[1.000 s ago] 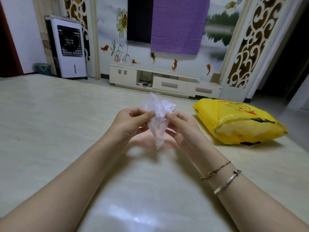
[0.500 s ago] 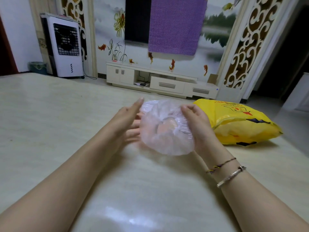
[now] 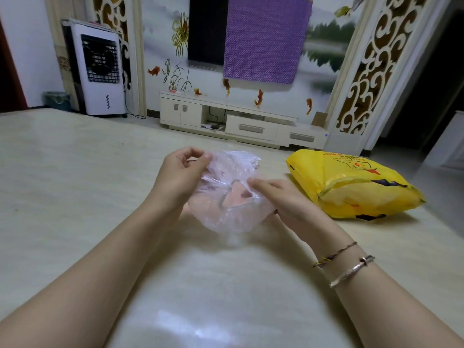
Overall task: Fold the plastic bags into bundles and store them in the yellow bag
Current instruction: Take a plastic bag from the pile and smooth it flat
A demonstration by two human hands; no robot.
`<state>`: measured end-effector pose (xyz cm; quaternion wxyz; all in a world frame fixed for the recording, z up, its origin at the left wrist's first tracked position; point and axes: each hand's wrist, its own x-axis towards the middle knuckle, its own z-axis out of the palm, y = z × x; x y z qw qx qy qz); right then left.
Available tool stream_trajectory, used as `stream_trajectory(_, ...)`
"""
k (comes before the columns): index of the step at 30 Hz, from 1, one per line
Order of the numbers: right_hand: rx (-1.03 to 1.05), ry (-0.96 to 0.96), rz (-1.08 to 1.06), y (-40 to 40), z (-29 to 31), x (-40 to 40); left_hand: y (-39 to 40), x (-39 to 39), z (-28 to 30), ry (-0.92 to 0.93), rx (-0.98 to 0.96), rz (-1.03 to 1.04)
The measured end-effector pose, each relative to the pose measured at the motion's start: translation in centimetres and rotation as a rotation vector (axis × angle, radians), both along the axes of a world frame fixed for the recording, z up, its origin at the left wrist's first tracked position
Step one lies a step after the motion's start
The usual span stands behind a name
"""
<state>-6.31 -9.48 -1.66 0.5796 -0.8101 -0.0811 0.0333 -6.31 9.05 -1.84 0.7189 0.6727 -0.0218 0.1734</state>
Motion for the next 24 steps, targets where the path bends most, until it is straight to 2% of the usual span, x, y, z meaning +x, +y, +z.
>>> stream_trajectory(4,0.327,0.139,-0.066,0.3,0.2,0.1,0.5,0.7,-0.7,-0.06,0.142,0.165)
stream_trajectory(6,0.353,0.135,-0.128,0.1,-0.1,0.4,0.6,0.7,-1.0,-0.051,0.289,0.238)
stream_trajectory(9,0.266,0.058,-0.26,0.1,-0.7,1.1,0.7,0.7,-1.3,0.012,0.498,0.276)
stream_trajectory(13,0.01,-0.112,-0.363,-0.4,-1.1,2.0,1.1,0.4,-1.9,0.125,0.704,0.28)
stream_trajectory(19,-0.005,-0.045,-0.322,-0.6,-1.0,2.0,1.0,-0.1,-2.1,0.178,0.84,0.276)
stream_trajectory(21,-0.131,-0.082,-0.288,-0.6,-1.5,2.2,1.1,-0.1,-2.2,0.218,0.919,0.278)
stream_trajectory(24,-0.448,-0.19,-0.214,-0.6,-2.8,2.4,1.2,-0.8,-2.2,0.294,1.147,0.333)
